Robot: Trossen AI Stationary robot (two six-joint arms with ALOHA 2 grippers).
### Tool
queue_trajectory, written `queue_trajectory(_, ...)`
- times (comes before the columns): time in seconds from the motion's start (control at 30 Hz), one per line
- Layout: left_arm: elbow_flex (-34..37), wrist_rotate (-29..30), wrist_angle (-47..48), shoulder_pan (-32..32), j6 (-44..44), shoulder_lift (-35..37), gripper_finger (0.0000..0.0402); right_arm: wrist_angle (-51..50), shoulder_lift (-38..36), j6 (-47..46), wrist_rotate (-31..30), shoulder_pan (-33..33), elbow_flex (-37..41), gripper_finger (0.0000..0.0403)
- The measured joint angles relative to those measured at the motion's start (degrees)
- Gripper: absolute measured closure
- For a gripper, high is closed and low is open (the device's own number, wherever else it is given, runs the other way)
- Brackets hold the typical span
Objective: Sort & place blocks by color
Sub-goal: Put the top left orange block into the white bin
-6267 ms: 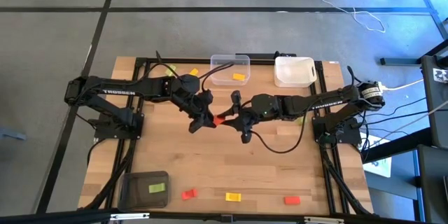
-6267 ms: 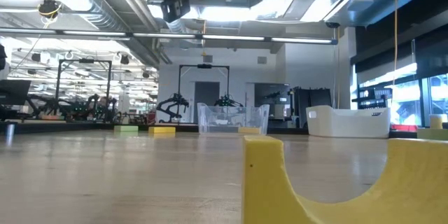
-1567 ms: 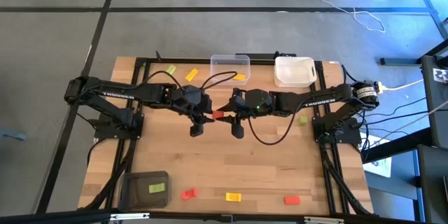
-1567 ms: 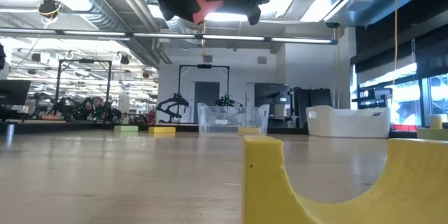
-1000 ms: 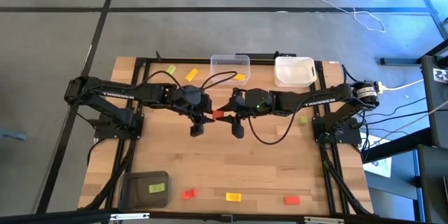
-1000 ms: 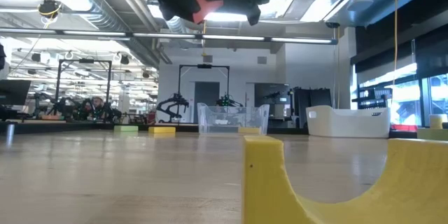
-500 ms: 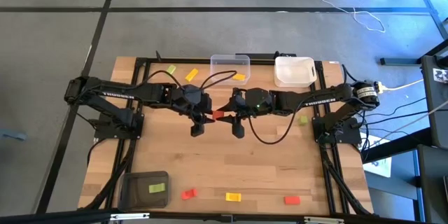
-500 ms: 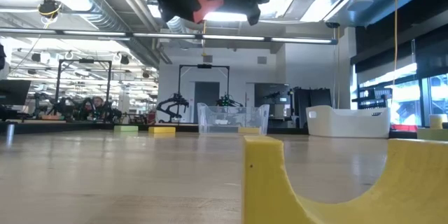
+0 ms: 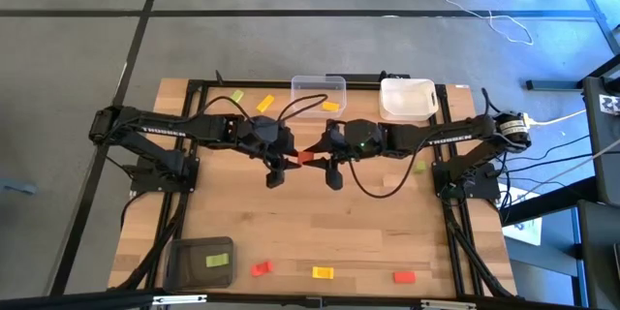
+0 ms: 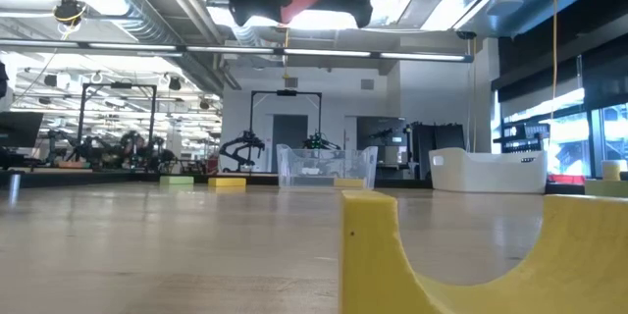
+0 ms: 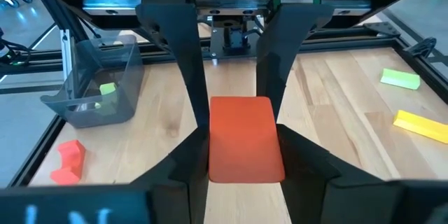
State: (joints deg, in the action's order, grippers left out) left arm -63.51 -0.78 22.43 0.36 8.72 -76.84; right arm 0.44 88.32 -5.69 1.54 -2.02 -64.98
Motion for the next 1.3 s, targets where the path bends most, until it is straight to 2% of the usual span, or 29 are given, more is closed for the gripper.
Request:
queue_trajectory(0.17,0.0,0.2,0.1,0.0,-1.5,0.0,0.0267,-0.8,-0.2,0.0,0.0,0.0,0.0,0.0271)
queue_trajectory(0.6,0.0,6.7,1.0,-0.1,-4.4,0.0,0.0267,-1.5,-0.9,0.1,-0.8,0.1,0.0,0.0271)
queue_trajectory(1.0,0.0,7.5,4.1,-0.1,-3.1,0.0,0.0268,-1.8,-0.9,0.0,-2.4,0.0,0.1,0.0271)
queue_trajectory(1.17,0.2,10.5,10.9,0.1,-1.5,-0.1,0.0268,-6.5,-1.0,0.0,-0.6,-0.4,-2.2,0.0271)
queue_trajectory(1.3,0.2,12.0,13.3,-0.1,-0.1,0.0,0.0268,-12.2,-1.0,0.0,-2.4,0.0,-5.3,0.0271)
